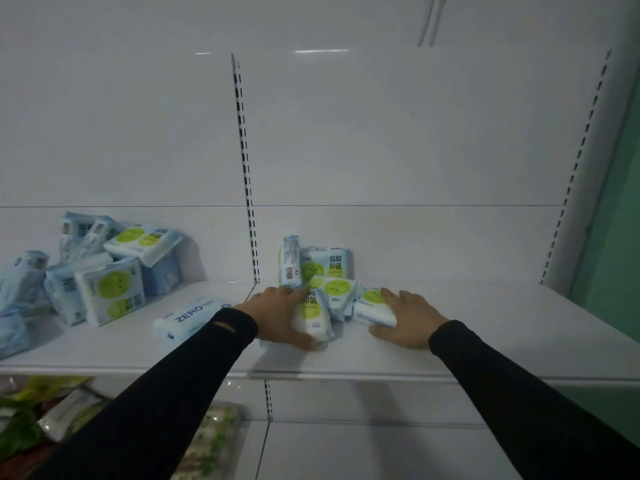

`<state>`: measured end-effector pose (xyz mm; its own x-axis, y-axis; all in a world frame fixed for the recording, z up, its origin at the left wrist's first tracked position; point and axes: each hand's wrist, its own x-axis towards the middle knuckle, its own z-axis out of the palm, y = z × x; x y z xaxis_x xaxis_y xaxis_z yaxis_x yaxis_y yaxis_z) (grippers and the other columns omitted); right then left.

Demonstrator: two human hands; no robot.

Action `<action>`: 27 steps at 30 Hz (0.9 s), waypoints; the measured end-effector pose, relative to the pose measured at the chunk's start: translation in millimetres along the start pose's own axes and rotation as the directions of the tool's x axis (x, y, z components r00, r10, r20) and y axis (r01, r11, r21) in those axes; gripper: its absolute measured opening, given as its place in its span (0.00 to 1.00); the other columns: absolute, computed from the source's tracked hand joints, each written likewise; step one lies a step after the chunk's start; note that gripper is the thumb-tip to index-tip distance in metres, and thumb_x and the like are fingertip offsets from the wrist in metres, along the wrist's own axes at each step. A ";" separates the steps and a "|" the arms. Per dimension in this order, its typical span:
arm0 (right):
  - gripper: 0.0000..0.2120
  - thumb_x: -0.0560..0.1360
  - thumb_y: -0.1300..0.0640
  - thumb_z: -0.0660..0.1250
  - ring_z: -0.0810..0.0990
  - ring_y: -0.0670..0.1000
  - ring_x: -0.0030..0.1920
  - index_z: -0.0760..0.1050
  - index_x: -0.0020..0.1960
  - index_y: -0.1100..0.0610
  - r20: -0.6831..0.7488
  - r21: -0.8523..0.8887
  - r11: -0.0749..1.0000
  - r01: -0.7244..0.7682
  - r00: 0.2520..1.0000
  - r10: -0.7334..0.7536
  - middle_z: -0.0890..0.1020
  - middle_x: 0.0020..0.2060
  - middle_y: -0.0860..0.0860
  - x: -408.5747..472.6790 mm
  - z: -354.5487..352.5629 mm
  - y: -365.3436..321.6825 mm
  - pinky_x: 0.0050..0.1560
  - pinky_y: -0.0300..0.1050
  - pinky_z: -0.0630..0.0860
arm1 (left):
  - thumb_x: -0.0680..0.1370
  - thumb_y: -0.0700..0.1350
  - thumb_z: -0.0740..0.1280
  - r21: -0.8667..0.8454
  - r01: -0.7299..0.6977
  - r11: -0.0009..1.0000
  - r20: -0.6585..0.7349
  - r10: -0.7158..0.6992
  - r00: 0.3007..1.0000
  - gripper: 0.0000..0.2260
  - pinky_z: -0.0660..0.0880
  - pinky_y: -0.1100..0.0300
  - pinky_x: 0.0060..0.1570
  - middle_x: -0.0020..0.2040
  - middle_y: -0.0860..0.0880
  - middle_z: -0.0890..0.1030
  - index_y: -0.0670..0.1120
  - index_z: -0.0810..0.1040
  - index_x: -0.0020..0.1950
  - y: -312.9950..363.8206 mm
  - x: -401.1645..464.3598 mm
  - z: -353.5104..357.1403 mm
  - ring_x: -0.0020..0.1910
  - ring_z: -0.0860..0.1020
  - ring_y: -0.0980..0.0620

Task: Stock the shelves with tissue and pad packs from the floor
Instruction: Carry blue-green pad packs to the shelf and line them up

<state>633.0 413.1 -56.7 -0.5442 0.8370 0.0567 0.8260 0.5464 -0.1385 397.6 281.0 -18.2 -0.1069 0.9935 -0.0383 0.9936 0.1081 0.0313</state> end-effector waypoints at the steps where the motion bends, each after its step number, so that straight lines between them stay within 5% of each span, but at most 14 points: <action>1: 0.43 0.72 0.32 0.61 0.64 0.60 0.69 0.47 0.77 0.49 -0.004 0.013 1.000 0.002 1.000 -0.002 0.64 0.70 0.57 -0.2 1.3 1.5 0.67 0.53 0.64 | 0.63 0.73 0.68 0.002 0.005 1.000 0.027 -0.005 1.000 0.50 0.65 0.47 0.68 0.72 0.47 0.65 0.54 0.51 0.77 -0.6 0.5 5.5 0.68 0.66 0.44; 8: 0.33 0.73 0.41 0.65 0.70 0.61 0.60 0.60 0.73 0.49 -0.195 0.058 0.998 0.003 0.981 0.008 0.72 0.57 0.57 -43.8 -12.6 22.1 0.60 0.54 0.71 | 0.66 0.62 0.74 -0.138 -0.117 0.983 -0.084 0.106 0.991 0.36 0.72 0.53 0.59 0.61 0.49 0.75 0.52 0.67 0.69 3.0 -10.5 -4.6 0.56 0.75 0.49; 14: 0.40 0.62 0.43 0.63 0.72 0.62 0.57 0.65 0.72 0.58 -0.504 0.147 0.987 -0.067 0.853 0.133 0.74 0.54 0.59 -135.7 -24.8 38.8 0.59 0.51 0.69 | 0.64 0.59 0.74 -0.160 -0.404 0.900 -0.216 0.368 0.904 0.42 0.70 0.49 0.61 0.61 0.51 0.71 0.55 0.60 0.73 43.4 -15.1 -19.0 0.60 0.70 0.49; 18: 0.43 0.61 0.47 0.70 0.69 0.62 0.62 0.62 0.73 0.59 -0.567 0.095 0.950 -0.298 0.768 0.298 0.72 0.60 0.59 -225.7 -27.0 46.8 0.65 0.51 0.65 | 0.58 0.65 0.70 -0.162 -0.609 0.776 -0.196 0.580 0.791 0.45 0.68 0.51 0.63 0.62 0.51 0.70 0.58 0.59 0.73 103.9 -15.9 -11.9 0.62 0.67 0.49; 22: 0.42 0.61 0.50 0.74 0.72 0.62 0.59 0.64 0.72 0.58 -0.537 0.064 0.879 -0.473 0.726 0.430 0.73 0.58 0.59 -337.9 -10.7 62.6 0.60 0.53 0.71 | 0.57 0.68 0.69 -0.174 -0.762 0.624 -0.179 0.740 0.648 0.42 0.71 0.53 0.57 0.56 0.53 0.72 0.59 0.64 0.69 187.3 -44.5 9.7 0.57 0.70 0.51; 27: 0.41 0.64 0.48 0.74 0.72 0.59 0.58 0.64 0.72 0.57 -0.538 0.042 0.711 -0.702 0.584 0.608 0.74 0.58 0.57 -500.7 20.0 76.9 0.58 0.50 0.70 | 0.59 0.76 0.65 -0.146 -0.885 0.443 -0.077 0.886 0.456 0.44 0.71 0.55 0.53 0.55 0.55 0.72 0.60 0.62 0.70 304.1 -106.6 68.7 0.54 0.72 0.52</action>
<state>966.0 35.5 -115.5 0.2630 0.8366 0.4806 0.9633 -0.1998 -0.1794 713.6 205.6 -73.2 0.8293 0.5519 0.0875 0.5294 -0.8261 0.1932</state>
